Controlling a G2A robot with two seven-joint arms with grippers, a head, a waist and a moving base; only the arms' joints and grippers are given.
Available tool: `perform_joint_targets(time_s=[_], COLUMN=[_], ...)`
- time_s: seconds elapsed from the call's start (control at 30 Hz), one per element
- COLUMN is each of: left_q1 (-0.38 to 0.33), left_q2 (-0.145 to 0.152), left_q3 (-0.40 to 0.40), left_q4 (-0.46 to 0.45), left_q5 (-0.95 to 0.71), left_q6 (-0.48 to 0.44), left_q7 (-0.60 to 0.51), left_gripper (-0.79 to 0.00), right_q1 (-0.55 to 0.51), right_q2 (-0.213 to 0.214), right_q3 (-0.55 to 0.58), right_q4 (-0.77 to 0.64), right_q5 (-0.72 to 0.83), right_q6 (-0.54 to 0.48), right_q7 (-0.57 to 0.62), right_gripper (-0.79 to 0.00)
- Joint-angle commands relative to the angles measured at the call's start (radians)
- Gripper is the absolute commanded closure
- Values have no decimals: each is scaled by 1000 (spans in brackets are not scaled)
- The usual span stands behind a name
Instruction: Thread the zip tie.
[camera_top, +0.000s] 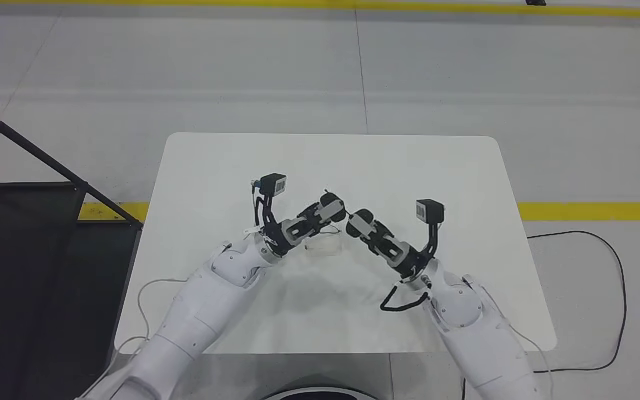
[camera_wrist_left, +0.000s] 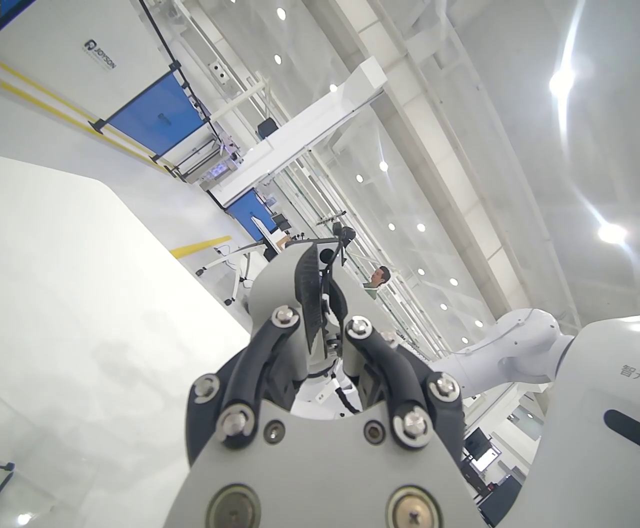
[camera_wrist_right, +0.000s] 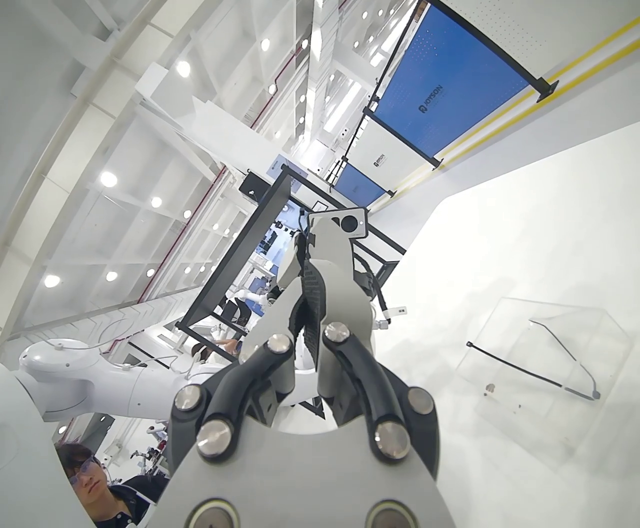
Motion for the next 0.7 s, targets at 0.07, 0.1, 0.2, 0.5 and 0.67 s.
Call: perform_joint_targets(time_s=[0.07,0.1,0.2,0.5,0.67], left_q1=[1,2,2,1,2], left_q2=[-3,-3,-6,-11,-14], left_q3=[-4,-5,-8,-16,-19], left_q4=[1,0,3,9,10], left_q5=[2,1,1,3,4], left_q6=[0,0,0,0,0], left_q7=[-3,-3,-5,-9,-15], left_gripper=[-145,-145,-154,-154,-129], right_q1=[-1,-1,-1,-3,-5], right_q2=[-1,-2,-2,-5,-7], right_q3=[2,2,4,8,10], right_q4=[0,0,0,2,2], right_q5=[0,0,-2,1,0], right_q6=[2,2,2,-2,-2], right_q7=[4,4,7,13,14], right_gripper=[0,0,0,0,0])
